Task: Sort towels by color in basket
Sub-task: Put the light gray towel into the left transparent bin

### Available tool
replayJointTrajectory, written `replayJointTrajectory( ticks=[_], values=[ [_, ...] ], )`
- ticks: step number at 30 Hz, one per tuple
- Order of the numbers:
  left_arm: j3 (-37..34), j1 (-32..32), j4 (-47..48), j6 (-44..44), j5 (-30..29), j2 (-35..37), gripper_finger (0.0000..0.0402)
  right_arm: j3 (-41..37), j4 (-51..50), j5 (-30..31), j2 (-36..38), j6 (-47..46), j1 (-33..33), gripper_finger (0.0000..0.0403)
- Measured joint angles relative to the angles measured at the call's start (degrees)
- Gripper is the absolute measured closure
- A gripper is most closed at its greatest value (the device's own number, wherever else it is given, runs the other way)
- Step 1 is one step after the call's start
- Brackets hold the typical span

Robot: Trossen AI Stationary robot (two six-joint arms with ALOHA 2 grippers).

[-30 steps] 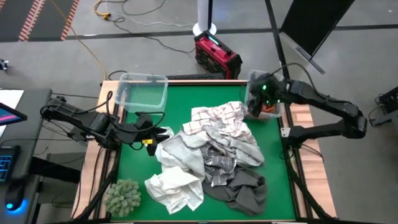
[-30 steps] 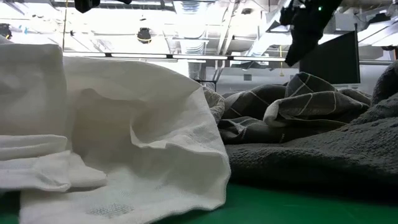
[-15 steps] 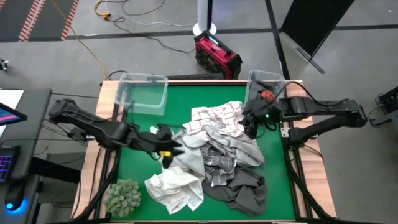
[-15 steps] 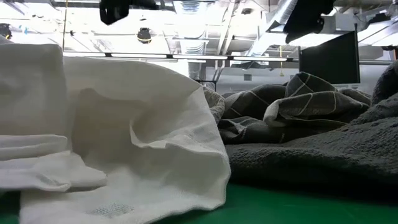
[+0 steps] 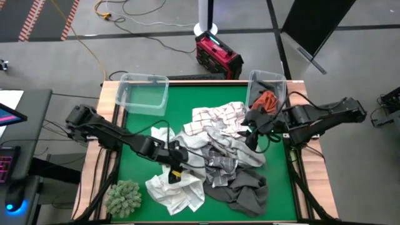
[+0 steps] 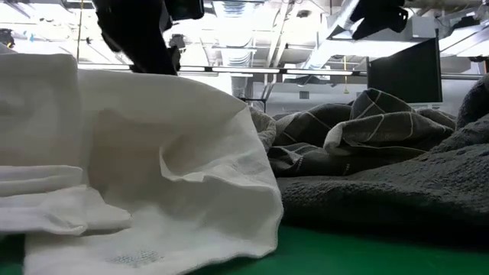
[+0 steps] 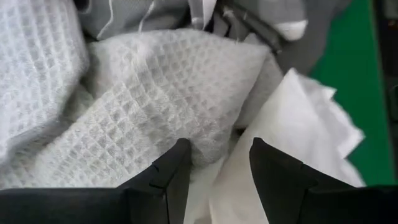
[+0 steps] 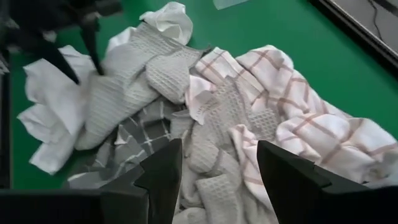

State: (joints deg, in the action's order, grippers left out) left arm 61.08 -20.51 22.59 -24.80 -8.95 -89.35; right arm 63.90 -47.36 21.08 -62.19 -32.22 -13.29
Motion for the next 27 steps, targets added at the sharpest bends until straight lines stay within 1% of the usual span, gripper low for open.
replayJointTrajectory(
  ticks=[3, 6, 8, 10, 11, 12, 15, 17, 19, 23, 27],
  values=[
    [0.0, 0.0, 0.4, 0.9, -3.4, -1.8, 0.0255, 0.0, 0.1, 0.4, 0.0, -1.9, -1.3, 0.0175],
    [0.0, -0.4, 1.3, 2.7, -8.3, -2.8, 0.0283, 0.0, 0.1, 1.9, 0.0, -2.9, -2.6, 0.0187],
    [0.0, -0.7, 1.3, 3.2, -11.8, -2.7, 0.0319, 0.0, 0.2, 2.6, 0.0, -2.9, -3.1, 0.0197],
    [0.0, -0.7, 0.9, 1.9, -13.0, -2.1, 0.0368, 0.0, 0.3, 3.3, 0.0, -3.0, -3.3, 0.0206],
    [0.0, -0.7, 0.8, 0.7, -13.1, -1.6, 0.0384, 0.0, 0.2, 3.5, 0.0, -3.0, -3.2, 0.0211],
    [0.0, -0.6, 0.5, -0.3, -13.4, -1.0, 0.0390, 0.0, 0.1, 3.6, 0.1, -3.0, -3.2, 0.0216],
    [0.0, -0.5, -0.5, -3.4, -14.4, 1.6, 0.0397, 0.0, -0.4, 4.6, 0.0, -2.9, -3.2, 0.0231],
    [0.0, -0.5, -1.5, -5.2, -16.5, 4.0, 0.0398, 0.0, -0.4, 4.8, 0.0, -2.9, -3.1, 0.0239],
    [0.0, -0.6, -2.5, -6.4, -19.9, 7.0, 0.0399, 0.0, -0.5, 4.9, 0.0, -2.9, -2.8, 0.0246],
    [0.0, -0.8, -3.1, -7.3, -28.4, 14.1, 0.0400, 0.0, -0.3, 5.0, 0.0, -2.9, -2.6, 0.0258],
    [0.0, -0.8, -3.5, -5.3, -35.9, 20.8, 0.0400, 0.0, -0.2, 5.8, 0.0, -2.9, -2.6, 0.0268]
  ],
)
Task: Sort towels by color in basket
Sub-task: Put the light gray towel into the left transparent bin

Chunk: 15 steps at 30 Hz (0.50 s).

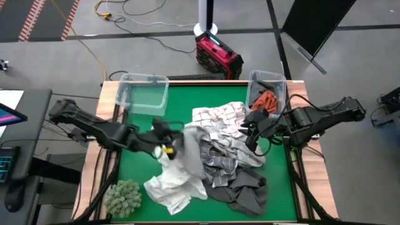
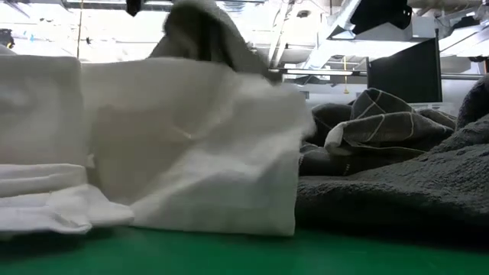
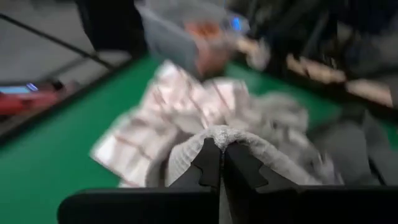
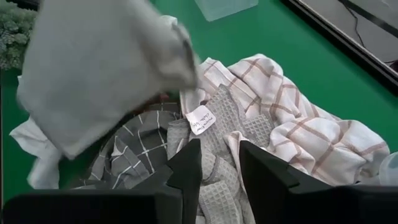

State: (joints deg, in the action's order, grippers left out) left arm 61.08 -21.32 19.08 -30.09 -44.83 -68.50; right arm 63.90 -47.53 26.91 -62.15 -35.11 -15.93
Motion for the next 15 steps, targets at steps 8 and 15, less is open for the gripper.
replayJointTrajectory(
  ticks=[8, 15],
  values=[
    [0.0, 0.1, -10.6, 11.7, -13.3, 10.5, 0.0401, 0.0, 0.3, 0.7, 0.0, -0.9, 0.0, 0.0274],
    [0.0, 2.1, -29.1, 30.2, -14.9, 14.7, 0.0401, 0.0, 0.6, 1.7, 0.0, -1.2, 0.0, 0.0275]
  ],
)
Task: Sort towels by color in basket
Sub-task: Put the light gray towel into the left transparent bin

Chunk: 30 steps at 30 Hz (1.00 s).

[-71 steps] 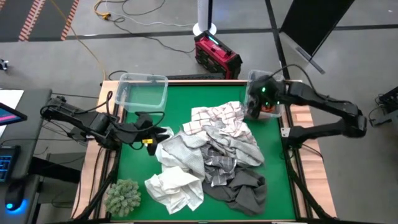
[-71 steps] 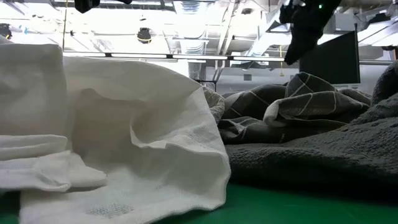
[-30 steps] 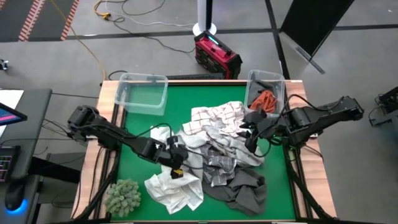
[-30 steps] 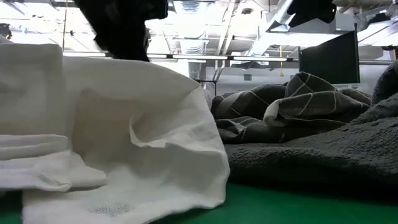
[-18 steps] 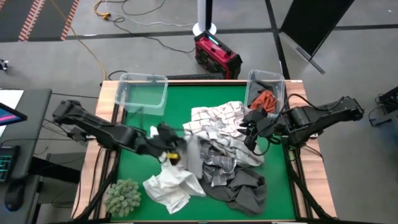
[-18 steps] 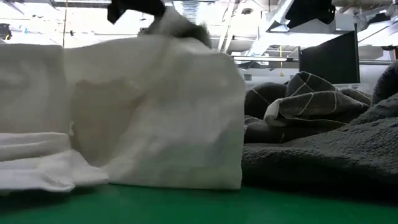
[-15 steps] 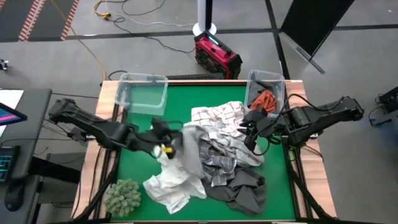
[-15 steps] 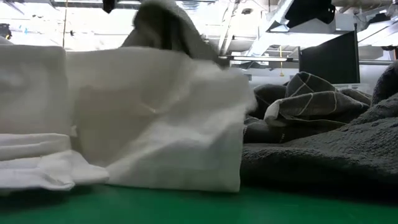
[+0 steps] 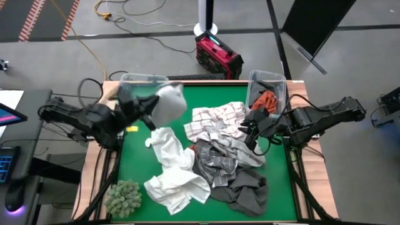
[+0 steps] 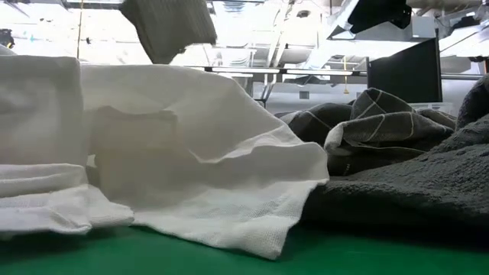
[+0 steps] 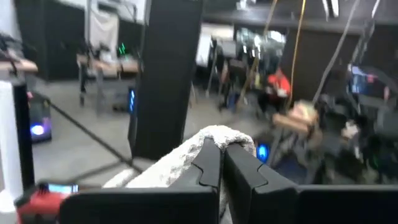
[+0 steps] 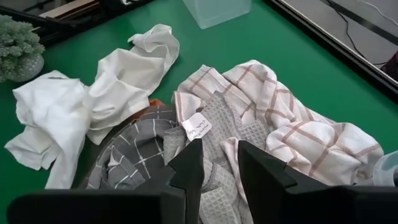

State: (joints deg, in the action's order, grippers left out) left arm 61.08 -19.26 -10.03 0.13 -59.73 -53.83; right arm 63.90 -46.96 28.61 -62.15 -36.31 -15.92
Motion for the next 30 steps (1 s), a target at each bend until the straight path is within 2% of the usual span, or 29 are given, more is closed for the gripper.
replayJointTrajectory(
  ticks=[5, 11, 17, 21, 28, 30],
  values=[
    [0.0, 3.0, -9.5, 11.5, -0.6, 1.8, 0.0401, 0.0, 0.0, 0.2, -0.3, -1.2, 0.3, 0.0275],
    [0.0, 8.3, -13.1, 13.8, -2.4, 5.0, 0.0401, 0.0, 0.0, 0.2, -2.0, -2.7, 0.1, 0.0275],
    [0.0, 15.7, -12.0, 22.4, -12.2, 6.0, 0.0401, 0.0, 3.6, 0.1, -5.1, -1.6, -0.6, 0.0275],
    [0.0, 22.6, -3.1, 23.3, -13.8, 5.9, 0.0401, 0.0, 8.9, 0.1, -7.4, 1.5, -0.6, 0.0275],
    [0.0, 30.4, 23.7, 2.2, -13.2, 4.2, 0.0401, 0.0, 16.7, -0.1, -9.9, 3.7, -0.5, 0.0275],
    [0.0, 33.0, 32.3, -4.7, -9.9, 3.1, 0.0401, 0.0, 18.3, -0.1, -10.2, 3.7, -0.5, 0.0275]
  ],
)
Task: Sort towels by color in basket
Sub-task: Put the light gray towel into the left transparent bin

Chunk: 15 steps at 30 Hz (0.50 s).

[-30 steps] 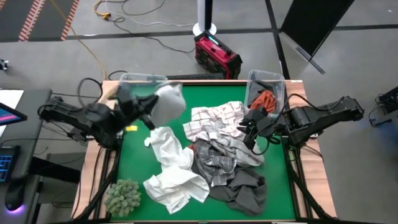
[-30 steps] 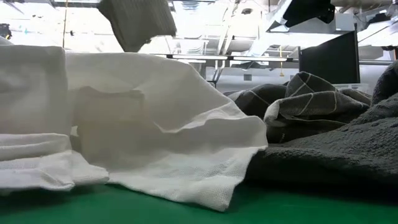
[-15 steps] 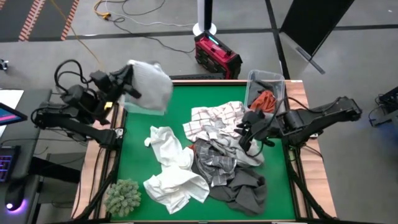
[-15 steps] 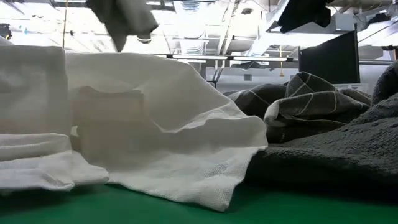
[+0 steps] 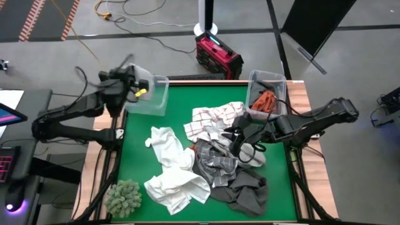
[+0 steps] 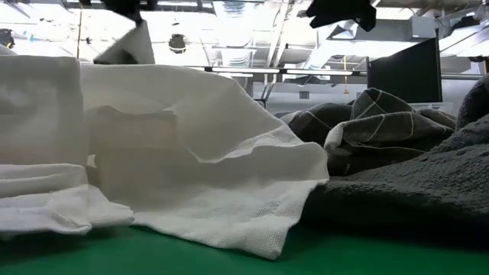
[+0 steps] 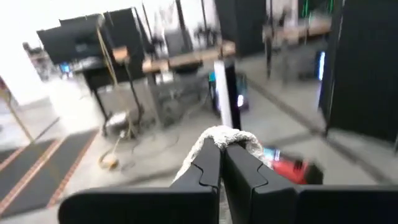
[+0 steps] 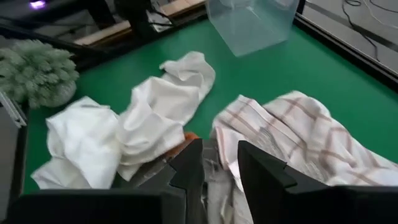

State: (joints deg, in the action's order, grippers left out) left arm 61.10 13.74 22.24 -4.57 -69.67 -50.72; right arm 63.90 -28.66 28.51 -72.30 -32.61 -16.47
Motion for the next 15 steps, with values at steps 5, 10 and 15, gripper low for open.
replayJointTrajectory(
  ticks=[5, 10, 15],
  values=[
    [-0.8, 7.4, 11.2, -11.1, 15.9, -3.6, 0.0401, 0.0, 3.0, -1.4, 0.0, 0.1, 0.0, 0.0275],
    [-0.8, 12.9, 13.5, -11.8, 22.8, -5.7, 0.0401, 0.0, 3.7, -1.7, 0.0, 0.1, -0.4, 0.0275],
    [-0.8, 17.7, 19.0, -11.4, 27.8, -5.6, 0.0401, 0.0, 4.0, -1.6, 0.0, -0.5, -0.4, 0.0275]
  ],
)
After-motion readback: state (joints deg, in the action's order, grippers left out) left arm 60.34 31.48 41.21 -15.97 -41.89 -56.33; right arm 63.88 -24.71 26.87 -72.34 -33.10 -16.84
